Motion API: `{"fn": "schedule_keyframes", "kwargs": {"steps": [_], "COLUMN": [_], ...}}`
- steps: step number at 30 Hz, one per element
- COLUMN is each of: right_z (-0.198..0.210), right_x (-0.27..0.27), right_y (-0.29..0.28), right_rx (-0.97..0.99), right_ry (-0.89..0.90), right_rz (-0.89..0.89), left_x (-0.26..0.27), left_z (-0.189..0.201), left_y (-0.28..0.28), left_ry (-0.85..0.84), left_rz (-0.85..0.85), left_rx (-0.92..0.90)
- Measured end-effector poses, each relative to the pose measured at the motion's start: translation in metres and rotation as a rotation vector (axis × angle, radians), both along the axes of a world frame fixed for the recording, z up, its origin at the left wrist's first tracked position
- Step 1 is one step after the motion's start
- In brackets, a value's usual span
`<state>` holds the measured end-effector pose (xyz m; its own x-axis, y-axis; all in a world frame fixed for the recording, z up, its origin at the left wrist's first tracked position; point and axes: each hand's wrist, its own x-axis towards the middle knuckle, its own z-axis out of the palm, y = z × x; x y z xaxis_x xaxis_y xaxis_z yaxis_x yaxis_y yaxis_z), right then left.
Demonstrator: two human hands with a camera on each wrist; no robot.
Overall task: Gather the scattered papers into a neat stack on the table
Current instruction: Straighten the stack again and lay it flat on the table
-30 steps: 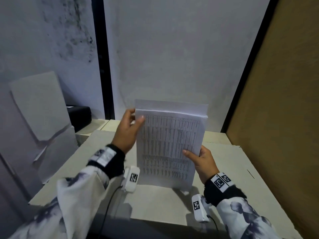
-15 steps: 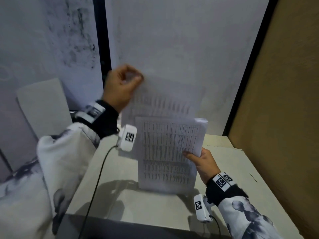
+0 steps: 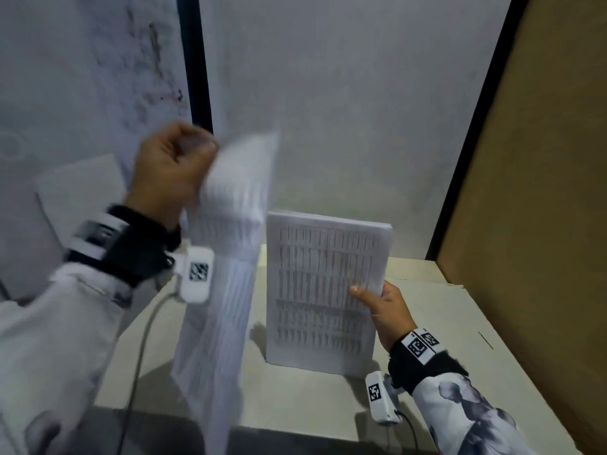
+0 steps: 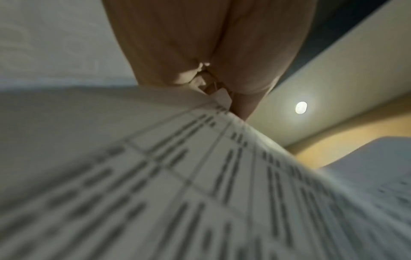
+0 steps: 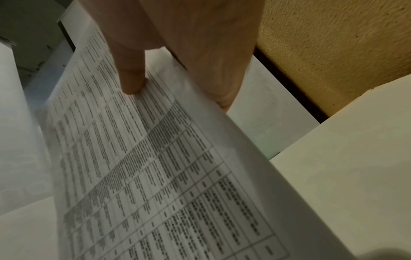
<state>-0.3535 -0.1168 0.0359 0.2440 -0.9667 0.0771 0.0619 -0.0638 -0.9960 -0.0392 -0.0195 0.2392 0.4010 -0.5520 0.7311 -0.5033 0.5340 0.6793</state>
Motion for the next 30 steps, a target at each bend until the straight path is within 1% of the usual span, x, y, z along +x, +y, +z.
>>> {"fn": "schedule_keyframes", "kwargs": {"steps": [1,2,3,4,5,6,9,12,14,16,19,21,22,25,26,28,30], "right_z": [0.0,0.001,0.001,0.002,0.003,0.004,0.006,0.008,0.009,0.008,0.007,0.01,0.011,0.011,0.013,0.01,0.005], "right_x": [0.001,0.002,0.002,0.002,0.002,0.002,0.0,-0.002,-0.003,-0.003,-0.004,-0.004,-0.004,-0.007,-0.007,-0.006,-0.008], "right_y": [0.001,0.002,0.002,0.003,0.004,0.005,0.005,0.006,0.006,0.006,0.005,0.009,0.01,0.012,0.013,0.013,0.008], "right_rx": [0.004,0.009,0.014,0.018,0.024,0.027,-0.022,-0.06,-0.061,-0.064,-0.005,0.025,0.04,0.154,0.164,0.069,-0.013], "right_ry": [-0.001,-0.005,-0.013,-0.026,-0.041,-0.051,0.01,0.045,0.046,0.048,0.026,-0.023,-0.06,-0.25,-0.267,-0.171,-0.033], "right_rz": [-0.001,-0.002,-0.004,-0.006,-0.01,-0.016,-0.032,-0.007,-0.001,-0.003,0.005,0.013,0.008,0.065,0.097,0.137,0.085], "left_x": [-0.02,-0.024,-0.03,-0.035,-0.038,-0.044,-0.067,-0.074,-0.074,-0.075,-0.076,-0.077,-0.078,-0.08,-0.082,-0.083,-0.083], "left_z": [-0.027,-0.048,-0.069,-0.086,-0.099,-0.109,-0.132,-0.136,-0.137,-0.135,-0.132,-0.132,-0.132,-0.135,-0.136,-0.136,-0.134], "left_y": [-0.001,-0.012,-0.018,-0.026,-0.035,-0.039,-0.043,-0.055,-0.063,-0.068,-0.072,-0.073,-0.074,-0.075,-0.075,-0.074,-0.07], "left_ry": [-0.043,-0.058,-0.05,-0.004,0.044,0.053,0.01,0.067,0.059,0.077,0.22,0.289,0.292,0.292,0.295,0.326,0.398], "left_rz": [-0.034,-0.038,-0.035,-0.035,-0.044,-0.048,-0.072,-0.144,-0.142,-0.127,-0.108,-0.095,-0.082,-0.046,-0.034,-0.058,-0.128], "left_rx": [0.042,0.073,0.116,0.153,0.192,0.204,0.208,0.265,0.286,0.259,0.203,0.201,0.202,0.186,0.18,0.18,0.189]}}
